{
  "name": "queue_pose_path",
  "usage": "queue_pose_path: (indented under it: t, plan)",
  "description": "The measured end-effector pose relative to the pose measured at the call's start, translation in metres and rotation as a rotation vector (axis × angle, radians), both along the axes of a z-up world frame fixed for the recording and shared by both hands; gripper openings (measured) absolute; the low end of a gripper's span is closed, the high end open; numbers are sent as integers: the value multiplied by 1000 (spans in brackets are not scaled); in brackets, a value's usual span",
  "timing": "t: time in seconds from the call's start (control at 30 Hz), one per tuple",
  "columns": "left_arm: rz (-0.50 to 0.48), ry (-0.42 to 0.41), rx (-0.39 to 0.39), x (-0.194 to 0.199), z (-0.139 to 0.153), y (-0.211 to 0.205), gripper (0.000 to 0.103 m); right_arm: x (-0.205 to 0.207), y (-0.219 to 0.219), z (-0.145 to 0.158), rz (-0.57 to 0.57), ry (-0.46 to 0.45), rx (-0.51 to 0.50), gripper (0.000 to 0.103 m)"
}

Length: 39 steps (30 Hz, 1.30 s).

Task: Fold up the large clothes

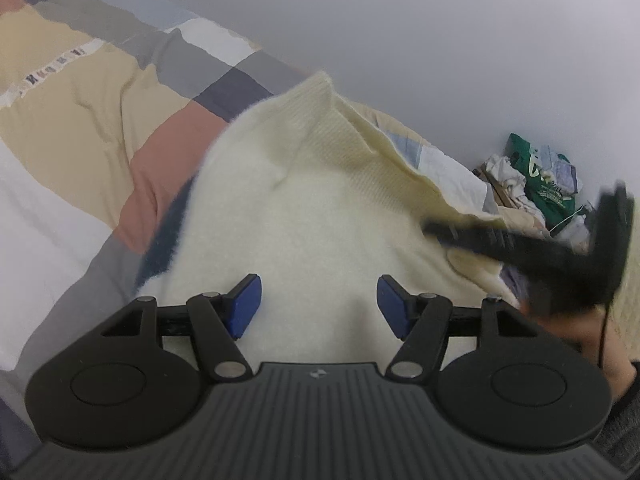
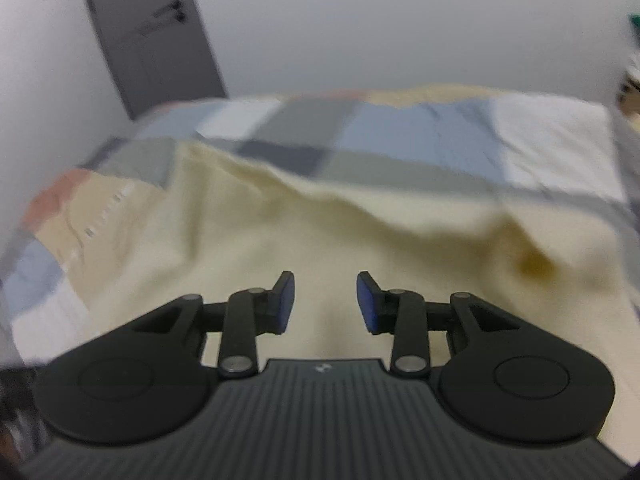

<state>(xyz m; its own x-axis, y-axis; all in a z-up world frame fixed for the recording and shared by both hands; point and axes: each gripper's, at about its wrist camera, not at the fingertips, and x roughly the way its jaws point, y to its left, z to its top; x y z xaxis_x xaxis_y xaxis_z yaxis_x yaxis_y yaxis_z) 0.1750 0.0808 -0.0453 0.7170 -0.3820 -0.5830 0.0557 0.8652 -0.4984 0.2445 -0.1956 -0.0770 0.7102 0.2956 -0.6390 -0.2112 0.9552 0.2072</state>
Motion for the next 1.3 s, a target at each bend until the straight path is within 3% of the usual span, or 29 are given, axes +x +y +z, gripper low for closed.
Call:
queue_pose_path:
  t: [0.1,0.2,0.27,0.4,0.57,1.0,1.1,1.2,1.3]
  plan:
    - [11,5,1,-1,0,0,70,-11,-26,-15,-45,80,-80,37]
    - [20,13,3,-1,-1,-1,70,-11,-53,-21,-122,47,-114,36]
    - [23,17,14,0,-1,-2,70,-2,-71,-25,-187,44,-86,36]
    - [15,10,65,-1,-4,-10,70,21,-89,-35,-238,13,-112,36]
    - [10,4,112,2,-7,-17,70,45,-112,-46,-273,5,4,36]
    - [8,16,143,11,-6,-23,71,67,-122,-53,-310,-99,24,35]
    - [13,17,143,9,-6,-25,71,64,-123,-49,-270,-113,43,39]
    - [14,17,145,8,-5,-26,71,56,-119,-42,-216,-125,32,57]
    - [18,18,143,8,-5,-26,71,44,-120,-34,-216,-147,17,61]
